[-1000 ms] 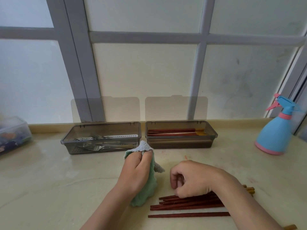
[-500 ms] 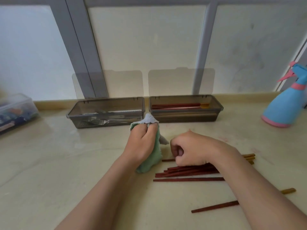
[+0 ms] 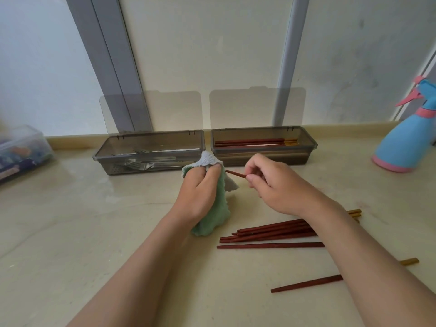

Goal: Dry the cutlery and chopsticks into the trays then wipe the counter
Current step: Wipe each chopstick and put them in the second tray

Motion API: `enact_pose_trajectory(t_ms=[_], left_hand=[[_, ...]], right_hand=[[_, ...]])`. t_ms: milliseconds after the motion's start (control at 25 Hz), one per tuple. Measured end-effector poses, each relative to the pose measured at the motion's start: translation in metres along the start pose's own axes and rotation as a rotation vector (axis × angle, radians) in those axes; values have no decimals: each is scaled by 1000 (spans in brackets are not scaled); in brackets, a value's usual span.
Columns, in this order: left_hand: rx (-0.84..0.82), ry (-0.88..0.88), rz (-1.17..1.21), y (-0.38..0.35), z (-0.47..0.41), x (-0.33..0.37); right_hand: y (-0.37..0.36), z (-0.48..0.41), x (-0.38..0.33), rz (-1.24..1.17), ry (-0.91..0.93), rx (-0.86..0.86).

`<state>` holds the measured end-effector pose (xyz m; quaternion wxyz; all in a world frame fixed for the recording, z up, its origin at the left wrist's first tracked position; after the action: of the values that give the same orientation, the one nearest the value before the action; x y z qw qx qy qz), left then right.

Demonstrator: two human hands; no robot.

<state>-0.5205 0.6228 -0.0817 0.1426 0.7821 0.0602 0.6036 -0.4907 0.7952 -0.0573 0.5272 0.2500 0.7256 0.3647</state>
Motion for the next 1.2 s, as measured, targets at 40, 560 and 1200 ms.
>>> enact_pose_trajectory(t_ms=[40, 560, 1200], left_hand=[[-46, -18, -2, -3, 2, 2], [364, 209, 357, 21, -5, -7], [226, 140, 258, 3, 0, -3]], right_hand=[[-2, 0, -4, -27, 38, 25], [-9, -1, 5, 64, 7, -105], [-28, -8, -15, -70, 46, -128]])
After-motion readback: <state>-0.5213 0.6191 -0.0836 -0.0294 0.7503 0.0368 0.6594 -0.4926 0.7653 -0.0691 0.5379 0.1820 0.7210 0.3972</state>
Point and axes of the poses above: each hand's wrist, its own z-axis away from the middle knuckle, its own y-axis out of the back of the hand, x = y × z, the point moved 4 cm from there along -z, towards the middle knuckle, and after that the axes turned 2 degrees about -x, right-handed, at the moved point
